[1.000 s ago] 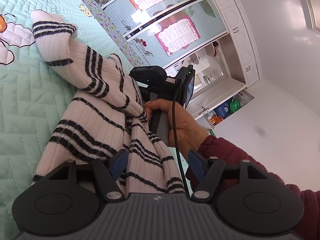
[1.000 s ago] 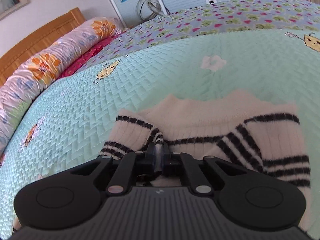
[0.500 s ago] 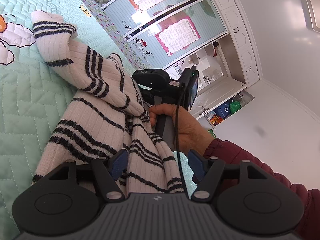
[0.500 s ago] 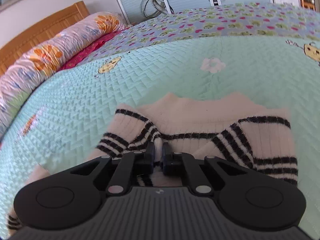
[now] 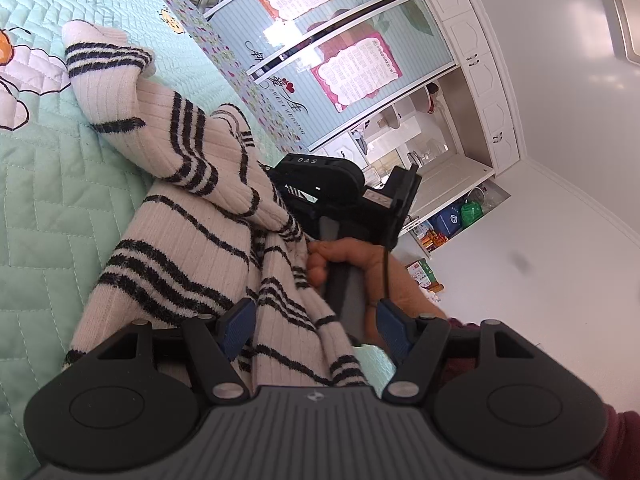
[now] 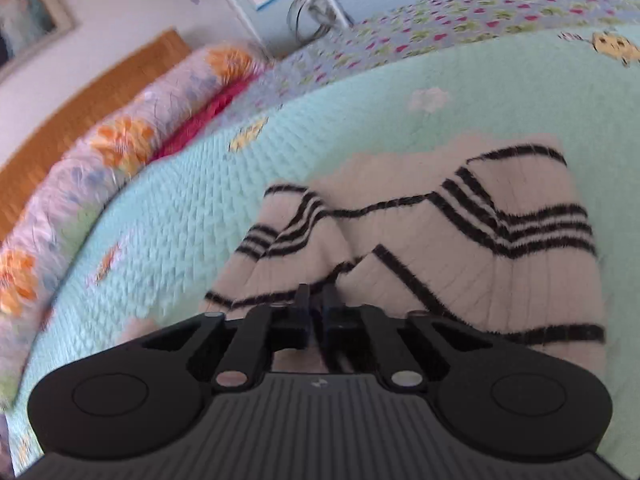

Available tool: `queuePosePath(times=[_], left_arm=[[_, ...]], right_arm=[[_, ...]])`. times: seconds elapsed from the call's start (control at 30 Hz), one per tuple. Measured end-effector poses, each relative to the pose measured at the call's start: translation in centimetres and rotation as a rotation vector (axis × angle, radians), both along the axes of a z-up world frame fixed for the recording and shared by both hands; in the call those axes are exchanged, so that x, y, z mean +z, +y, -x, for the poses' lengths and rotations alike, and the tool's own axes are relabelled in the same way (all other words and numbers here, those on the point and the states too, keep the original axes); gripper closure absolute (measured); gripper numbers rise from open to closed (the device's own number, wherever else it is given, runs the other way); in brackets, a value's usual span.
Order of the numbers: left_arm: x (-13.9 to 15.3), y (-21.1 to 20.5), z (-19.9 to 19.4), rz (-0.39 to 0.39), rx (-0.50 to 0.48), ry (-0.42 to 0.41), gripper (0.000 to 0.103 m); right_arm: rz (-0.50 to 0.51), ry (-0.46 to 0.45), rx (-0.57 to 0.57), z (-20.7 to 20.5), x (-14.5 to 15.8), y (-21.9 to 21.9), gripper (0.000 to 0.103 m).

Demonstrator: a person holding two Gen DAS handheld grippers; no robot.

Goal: Fold clothes

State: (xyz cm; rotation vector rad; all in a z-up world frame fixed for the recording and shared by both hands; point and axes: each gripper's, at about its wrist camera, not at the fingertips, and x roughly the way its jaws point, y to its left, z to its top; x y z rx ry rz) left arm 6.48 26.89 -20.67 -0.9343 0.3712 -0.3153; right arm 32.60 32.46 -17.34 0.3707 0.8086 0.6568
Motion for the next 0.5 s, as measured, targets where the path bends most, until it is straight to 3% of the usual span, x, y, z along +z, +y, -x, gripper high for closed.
queuePosePath(times=[0.07, 0.13, 0.2, 0.37, 0.5], left_arm=[[0.0, 0.0, 0.0, 0.003, 0.0, -0.001, 0.033], [-0.1, 0.0, 0.0, 0.008, -0.001, -0.003, 0.033], [-0.2, 0.1, 0.0, 0.013, -0.001, -0.004, 0.033], [-0.5, 0.4, 0.0, 0.04, 0.0, -0.013, 0.033], [-0.6, 0.6, 0.0, 0.055, 0.001, -0.018, 0.033]], right_arm=[[-0.008, 0.0, -0.02, 0.3, 0.8, -0.1, 0.099], [-0.012, -0.069, -0.004, 2.3, 2.8, -0.6, 0.091], [-0.054, -0.099, 0.016, 4.9, 4.2, -2.0, 0.091], [-0.194, -0.046, -0.003, 11.8, 4.7, -6.7, 0.091], [-0.213, 0.133, -0.049, 13.0, -0.9, -7.1, 0.091]])
